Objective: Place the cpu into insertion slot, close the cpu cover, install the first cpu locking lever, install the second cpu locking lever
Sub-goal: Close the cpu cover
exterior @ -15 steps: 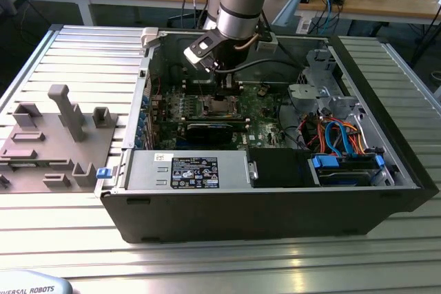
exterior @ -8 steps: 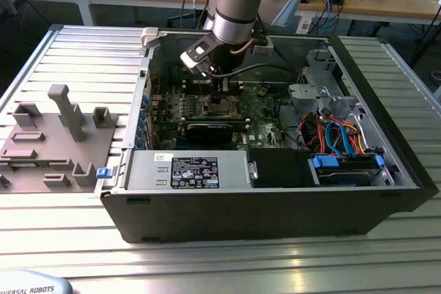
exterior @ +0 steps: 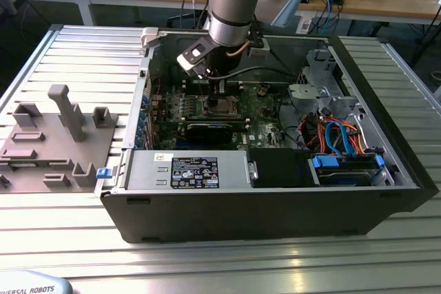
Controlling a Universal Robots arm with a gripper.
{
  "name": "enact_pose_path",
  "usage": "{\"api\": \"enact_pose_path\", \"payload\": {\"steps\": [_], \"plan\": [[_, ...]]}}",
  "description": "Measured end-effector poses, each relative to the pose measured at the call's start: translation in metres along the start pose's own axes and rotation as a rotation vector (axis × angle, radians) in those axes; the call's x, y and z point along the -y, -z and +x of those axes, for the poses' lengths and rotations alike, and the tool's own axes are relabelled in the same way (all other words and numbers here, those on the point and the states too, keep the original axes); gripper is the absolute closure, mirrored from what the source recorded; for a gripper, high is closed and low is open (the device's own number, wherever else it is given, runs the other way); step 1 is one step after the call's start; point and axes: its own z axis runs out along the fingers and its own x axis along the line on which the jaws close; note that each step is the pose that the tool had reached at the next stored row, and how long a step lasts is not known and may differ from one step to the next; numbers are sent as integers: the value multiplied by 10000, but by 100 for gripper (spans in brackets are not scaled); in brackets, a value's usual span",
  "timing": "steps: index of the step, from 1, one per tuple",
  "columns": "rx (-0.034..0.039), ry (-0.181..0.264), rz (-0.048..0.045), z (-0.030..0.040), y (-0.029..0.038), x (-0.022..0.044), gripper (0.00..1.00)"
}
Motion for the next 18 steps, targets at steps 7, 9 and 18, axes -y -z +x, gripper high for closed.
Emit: {"api": "enact_pose_path", "payload": {"steps": [7,9,18], "plan": [[6,8,4,-2,-38,20,89],[5,14,2,-1,-41,20,89],[1,46,11,-11,-14,-167,89]]}}
